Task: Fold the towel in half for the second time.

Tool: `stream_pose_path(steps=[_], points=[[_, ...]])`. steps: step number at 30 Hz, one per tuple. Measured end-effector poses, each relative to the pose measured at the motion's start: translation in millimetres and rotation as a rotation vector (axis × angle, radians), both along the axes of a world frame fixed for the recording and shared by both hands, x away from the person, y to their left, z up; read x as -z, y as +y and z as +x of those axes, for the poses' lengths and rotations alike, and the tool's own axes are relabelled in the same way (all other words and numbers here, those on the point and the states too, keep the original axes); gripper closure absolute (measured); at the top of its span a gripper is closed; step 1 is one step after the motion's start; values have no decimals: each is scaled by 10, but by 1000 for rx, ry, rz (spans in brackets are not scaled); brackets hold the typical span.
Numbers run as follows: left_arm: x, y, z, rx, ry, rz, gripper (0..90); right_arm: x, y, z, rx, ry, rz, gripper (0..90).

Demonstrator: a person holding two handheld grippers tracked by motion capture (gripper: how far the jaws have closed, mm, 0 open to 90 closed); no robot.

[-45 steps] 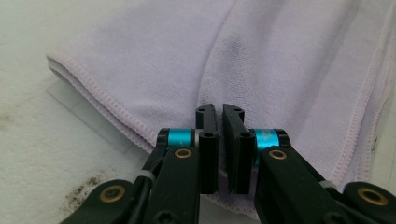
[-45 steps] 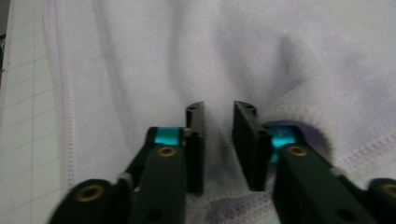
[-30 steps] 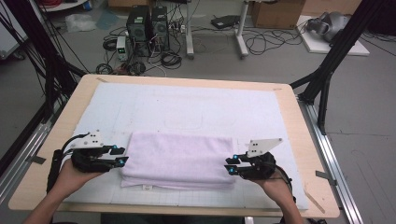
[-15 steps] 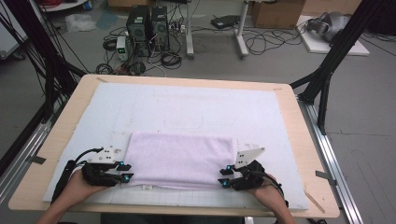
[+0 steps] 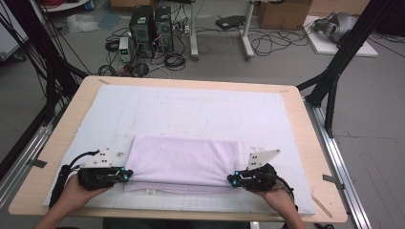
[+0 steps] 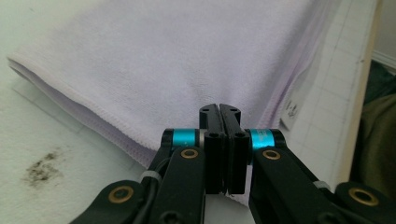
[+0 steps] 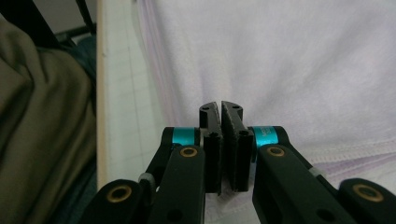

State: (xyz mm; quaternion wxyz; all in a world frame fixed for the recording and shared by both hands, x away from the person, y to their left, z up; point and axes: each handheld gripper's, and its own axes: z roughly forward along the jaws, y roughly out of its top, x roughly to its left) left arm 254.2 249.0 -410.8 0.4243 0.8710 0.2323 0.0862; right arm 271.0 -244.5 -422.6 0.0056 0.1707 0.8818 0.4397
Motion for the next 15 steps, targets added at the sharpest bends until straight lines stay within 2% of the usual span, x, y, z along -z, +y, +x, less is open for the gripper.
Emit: stream_pose_path(steps=[2, 4, 6, 7, 9, 12, 15], points=[[-43, 19, -53, 2, -1, -18, 882, -70, -10, -43, -3, -21, 10, 872], [-20, 29, -93, 15, 7, -6, 881, -92, -15, -89, -15, -20, 9, 870], [71, 19, -106, 26, 35, 5, 873, -33, -13, -113, -39, 13, 0, 854], [123, 8, -105, 30, 49, 18, 853, 41, -4, -122, -49, 34, -21, 816], [185, -5, -96, 24, 62, 28, 748, 127, -2, -112, -48, 57, -18, 754], [166, 2, -63, 10, 46, 17, 659, 86, -27, -74, -21, 45, 25, 702], [96, 25, 4, -4, 24, -10, 638, -38, -52, 1, 11, 12, 45, 676]])
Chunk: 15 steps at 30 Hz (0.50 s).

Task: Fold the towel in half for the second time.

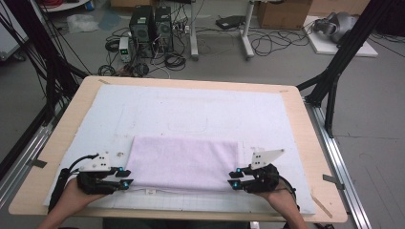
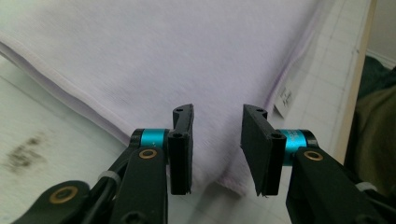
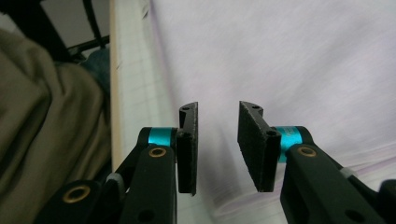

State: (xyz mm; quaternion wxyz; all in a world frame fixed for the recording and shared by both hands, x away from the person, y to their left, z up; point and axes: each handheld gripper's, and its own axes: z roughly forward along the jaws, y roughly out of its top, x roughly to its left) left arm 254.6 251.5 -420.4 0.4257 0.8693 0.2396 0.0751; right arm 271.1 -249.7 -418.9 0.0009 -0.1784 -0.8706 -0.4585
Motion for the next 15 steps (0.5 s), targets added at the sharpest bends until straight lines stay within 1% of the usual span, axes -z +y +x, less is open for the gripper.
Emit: stream_pose_path(steps=[2, 4, 5, 6, 7, 8, 11, 13, 14, 15], points=[[-42, 12, 50, -9, -13, -14, 633, -38, -16, 57, 17, -16, 16, 659], [-75, 24, 109, -26, -32, -20, 627, -56, -37, 135, 43, -32, 28, 634], [-82, 29, 133, -35, -38, -22, 622, -57, -48, 183, 65, -34, 32, 605], [-88, 38, 174, -55, -47, -26, 607, -53, -56, 212, 80, -36, 33, 597], [-91, 43, 202, -63, -55, -26, 588, -43, -68, 260, 96, -38, 39, 585], [-95, 50, 249, -77, -67, -28, 587, -37, -71, 288, 108, -43, 37, 574], [-99, 52, 367, -108, -83, -45, 568, -27, -80, 413, 154, -61, 14, 533], [-100, 40, 464, -130, -97, -50, 563, -19, -81, 493, 172, -58, 17, 521], [-98, 29, 540, -143, -106, -60, 562, -15, -76, 541, 178, -57, 8, 512], [-94, 20, 562, -151, -110, -66, 562, -8, -63, 612, 189, -59, -7, 506]])
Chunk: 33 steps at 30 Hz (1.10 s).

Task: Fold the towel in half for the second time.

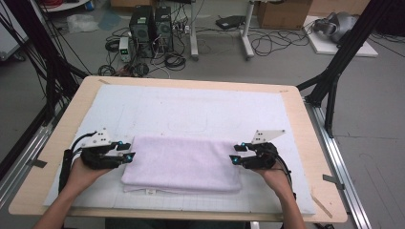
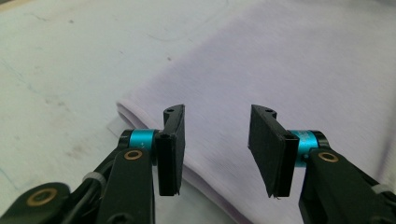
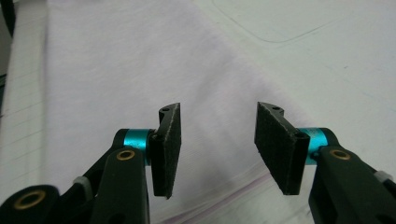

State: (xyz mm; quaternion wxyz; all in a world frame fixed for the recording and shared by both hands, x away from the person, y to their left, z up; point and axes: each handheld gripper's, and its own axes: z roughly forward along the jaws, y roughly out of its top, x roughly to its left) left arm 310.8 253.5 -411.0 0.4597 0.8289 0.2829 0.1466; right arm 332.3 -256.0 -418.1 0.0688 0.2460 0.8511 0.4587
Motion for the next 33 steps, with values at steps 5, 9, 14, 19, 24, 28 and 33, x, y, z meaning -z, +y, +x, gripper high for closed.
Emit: stream_pose_path(steps=[5, 9, 14, 19, 24, 28, 33], points=[[56, -41, 231, -70, -34, -21, 562, 43, 42, 199, 19, -4, -4, 480], [132, 2, 394, -126, -20, -20, 562, 105, 55, 312, 44, 4, -18, 438], [313, -54, 523, -135, 52, 29, 535, 160, 56, 359, 74, 20, -41, 406], [356, -93, 530, -129, 67, 51, 533, 201, 75, 363, 81, 31, -74, 396], [369, -92, 536, -142, 82, 51, 511, 246, 106, 360, 81, 30, -91, 398], [361, -115, 515, -137, 74, 69, 546, 253, 103, 342, 78, 27, -97, 407], [354, -140, 494, -146, 58, 87, 550, 237, 107, 329, 77, 5, -118, 414]])
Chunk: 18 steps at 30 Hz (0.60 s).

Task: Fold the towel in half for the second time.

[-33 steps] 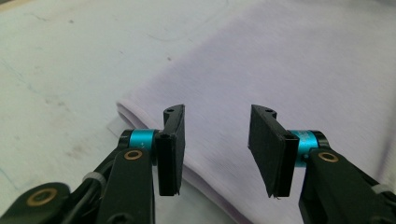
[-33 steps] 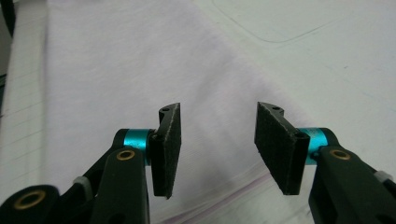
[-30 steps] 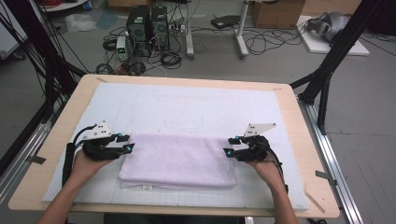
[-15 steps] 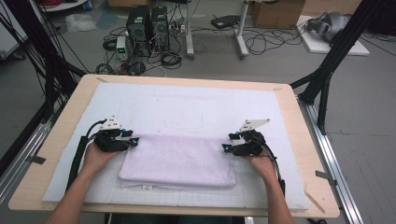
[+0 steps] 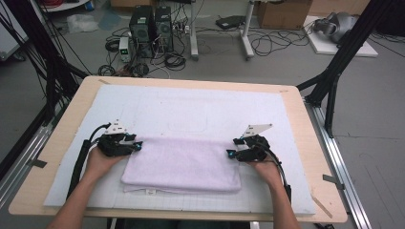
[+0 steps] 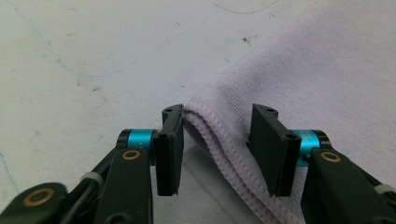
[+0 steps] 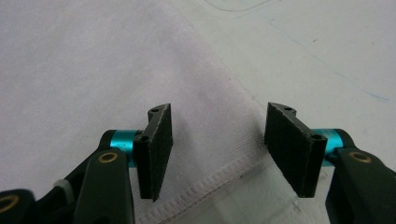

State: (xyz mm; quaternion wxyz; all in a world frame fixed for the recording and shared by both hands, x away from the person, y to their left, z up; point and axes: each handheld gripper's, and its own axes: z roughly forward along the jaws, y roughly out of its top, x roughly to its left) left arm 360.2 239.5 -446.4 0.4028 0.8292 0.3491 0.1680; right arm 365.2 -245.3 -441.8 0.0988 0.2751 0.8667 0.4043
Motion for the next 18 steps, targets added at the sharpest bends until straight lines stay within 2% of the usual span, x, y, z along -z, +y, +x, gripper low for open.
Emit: stream_pose_path(steps=[4, 9, 11, 13, 16, 18], points=[[3, 7, 7, 0, 6, -10, 550, -11, -28, 0, 12, -9, -9, 413], [-17, 0, 12, -8, -7, 6, 521, 16, -79, 28, 32, 20, 8, 390], [-27, -8, 29, -8, 3, 10, 504, 14, -77, 33, 41, 10, 10, 387], [-23, -13, 35, -5, 6, 11, 501, 27, -83, 47, 44, 21, 15, 389], [-13, -6, 43, 5, 27, -10, 539, 68, -77, 74, 36, 55, 31, 442], [-9, 0, 48, 8, 33, -15, 565, 61, -74, 70, 21, 61, 36, 517]])
